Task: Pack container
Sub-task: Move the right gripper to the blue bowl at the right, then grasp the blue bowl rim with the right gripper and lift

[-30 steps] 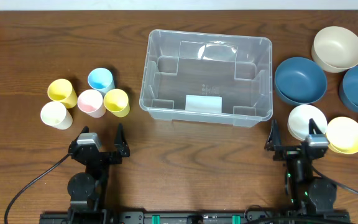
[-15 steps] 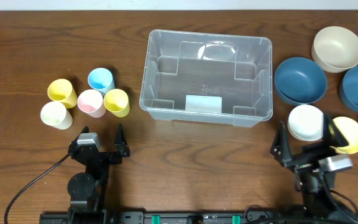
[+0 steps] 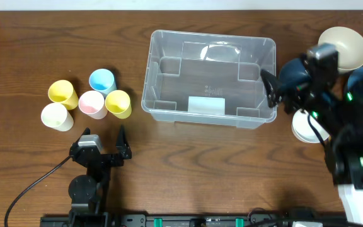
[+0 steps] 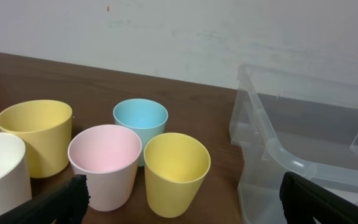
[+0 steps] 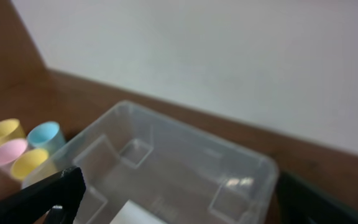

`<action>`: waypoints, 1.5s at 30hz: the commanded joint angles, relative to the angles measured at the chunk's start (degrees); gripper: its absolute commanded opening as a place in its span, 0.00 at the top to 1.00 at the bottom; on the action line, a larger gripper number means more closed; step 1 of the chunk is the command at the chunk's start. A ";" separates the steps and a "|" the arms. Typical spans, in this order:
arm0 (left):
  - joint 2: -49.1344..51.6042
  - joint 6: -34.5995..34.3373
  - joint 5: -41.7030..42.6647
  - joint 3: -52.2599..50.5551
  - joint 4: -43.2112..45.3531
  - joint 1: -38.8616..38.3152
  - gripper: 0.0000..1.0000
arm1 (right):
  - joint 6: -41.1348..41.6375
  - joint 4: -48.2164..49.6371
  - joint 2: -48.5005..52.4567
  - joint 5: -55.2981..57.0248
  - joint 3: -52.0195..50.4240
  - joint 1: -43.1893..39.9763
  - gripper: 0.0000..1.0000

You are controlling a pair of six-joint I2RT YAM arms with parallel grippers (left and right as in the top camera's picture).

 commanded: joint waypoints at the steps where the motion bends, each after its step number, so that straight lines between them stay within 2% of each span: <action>1: -0.33 1.01 -0.92 -0.94 -2.23 0.35 0.02 | 10.43 -0.17 3.28 3.15 2.47 -2.38 0.01; 3: -0.33 0.98 -0.92 -0.94 -2.23 0.35 0.02 | 20.33 -0.35 4.96 8.90 3.13 -6.10 0.01; 5: -0.33 0.98 -0.92 -0.94 -2.23 0.35 0.02 | 26.18 -1.31 6.27 11.67 3.41 -11.28 0.01; 8: -0.33 0.98 -0.92 -0.94 -2.23 0.35 0.02 | 33.64 -6.19 8.79 16.15 3.39 -19.71 0.01; 11: -0.33 1.01 -0.92 -0.94 -2.23 0.35 0.02 | 37.40 -12.00 12.07 12.26 3.34 -25.29 0.01; 14: -0.33 1.01 -0.90 -0.94 -2.23 0.35 0.02 | 37.18 -15.58 14.99 11.82 2.73 -26.21 0.01; 22: -0.31 1.01 -0.92 -0.94 -2.23 0.35 0.02 | 36.26 -12.61 25.88 13.25 1.75 -26.08 0.01; 27: -0.33 0.98 -0.92 -0.94 -2.23 0.35 0.02 | 36.00 -12.74 30.14 14.80 6.38 -26.08 0.01; 35: -0.33 1.01 -0.92 -0.94 -2.23 0.35 0.02 | 36.04 -19.63 42.25 16.31 17.07 -26.08 0.01; 45: -0.33 1.01 -0.92 -0.94 -2.23 0.35 0.02 | 35.60 -19.37 51.41 16.37 17.90 -26.08 0.01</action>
